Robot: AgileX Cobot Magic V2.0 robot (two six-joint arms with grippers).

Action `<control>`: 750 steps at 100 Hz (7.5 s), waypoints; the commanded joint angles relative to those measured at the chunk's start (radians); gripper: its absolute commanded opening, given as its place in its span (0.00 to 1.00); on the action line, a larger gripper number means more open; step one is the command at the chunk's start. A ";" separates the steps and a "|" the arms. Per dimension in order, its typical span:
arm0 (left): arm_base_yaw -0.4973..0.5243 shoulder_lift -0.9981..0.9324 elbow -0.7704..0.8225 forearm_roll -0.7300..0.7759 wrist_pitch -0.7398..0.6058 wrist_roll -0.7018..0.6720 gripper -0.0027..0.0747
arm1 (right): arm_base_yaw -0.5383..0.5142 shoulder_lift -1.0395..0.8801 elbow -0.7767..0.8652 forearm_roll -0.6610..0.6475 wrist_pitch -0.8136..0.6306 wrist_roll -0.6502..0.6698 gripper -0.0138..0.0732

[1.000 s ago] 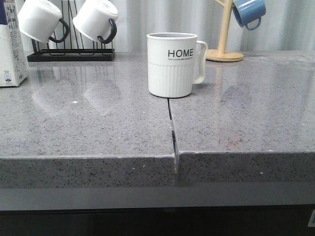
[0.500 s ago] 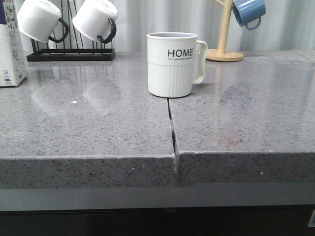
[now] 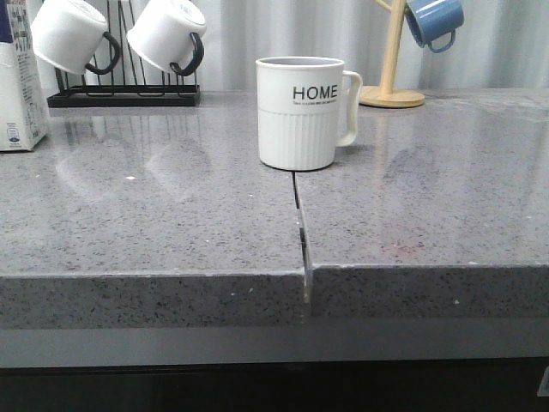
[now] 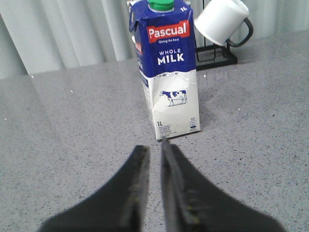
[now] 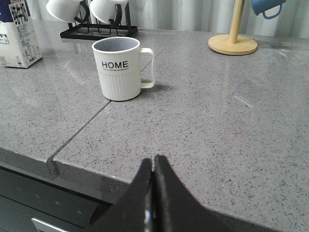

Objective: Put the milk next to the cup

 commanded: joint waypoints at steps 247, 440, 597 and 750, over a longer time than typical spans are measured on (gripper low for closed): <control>-0.038 1.079 -0.551 -0.203 -0.659 -0.010 0.32 | -0.001 0.000 -0.023 0.000 -0.075 -0.007 0.08; -0.543 1.031 -0.525 -0.268 -0.579 -0.003 0.90 | -0.001 0.000 -0.023 0.000 -0.075 -0.007 0.08; -0.010 0.005 -0.078 -0.145 0.038 -0.006 0.01 | -0.001 0.000 -0.023 0.000 -0.075 -0.007 0.08; 0.009 -0.464 0.474 -0.038 -0.201 -0.092 0.01 | -0.001 0.002 -0.023 0.000 -0.076 -0.007 0.08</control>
